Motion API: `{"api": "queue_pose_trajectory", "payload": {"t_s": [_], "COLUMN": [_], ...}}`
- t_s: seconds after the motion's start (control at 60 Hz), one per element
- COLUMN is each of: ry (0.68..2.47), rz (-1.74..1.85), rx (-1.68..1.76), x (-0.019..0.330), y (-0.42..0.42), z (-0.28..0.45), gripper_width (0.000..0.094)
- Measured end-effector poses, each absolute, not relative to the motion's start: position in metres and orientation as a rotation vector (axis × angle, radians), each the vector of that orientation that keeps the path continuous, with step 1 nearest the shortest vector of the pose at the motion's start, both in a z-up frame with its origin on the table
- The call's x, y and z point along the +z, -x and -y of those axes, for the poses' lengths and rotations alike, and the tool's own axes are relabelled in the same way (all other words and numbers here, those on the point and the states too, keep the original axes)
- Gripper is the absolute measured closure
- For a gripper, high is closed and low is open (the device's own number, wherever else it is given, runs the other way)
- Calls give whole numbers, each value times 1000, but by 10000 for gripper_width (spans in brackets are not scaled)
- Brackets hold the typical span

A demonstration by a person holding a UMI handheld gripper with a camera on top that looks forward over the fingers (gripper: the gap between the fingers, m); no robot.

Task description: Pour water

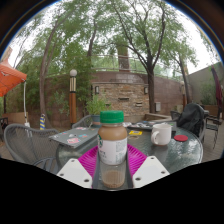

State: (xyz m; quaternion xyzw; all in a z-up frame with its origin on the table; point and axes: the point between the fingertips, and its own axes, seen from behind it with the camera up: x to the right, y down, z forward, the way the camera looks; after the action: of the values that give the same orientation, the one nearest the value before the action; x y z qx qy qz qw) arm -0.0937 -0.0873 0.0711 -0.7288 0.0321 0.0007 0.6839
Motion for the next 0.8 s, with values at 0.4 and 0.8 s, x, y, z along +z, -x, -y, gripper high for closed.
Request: {"api": "queue_pose_trajectory", "payload": {"t_s": [0.4,0.8], "ry": [1598,916], "rz": [-485,-1409], "rx": [581,1645], "x": [139,157], "y": [58,-40], "z": [-1,-53], "gripper_width": [612,615]}}
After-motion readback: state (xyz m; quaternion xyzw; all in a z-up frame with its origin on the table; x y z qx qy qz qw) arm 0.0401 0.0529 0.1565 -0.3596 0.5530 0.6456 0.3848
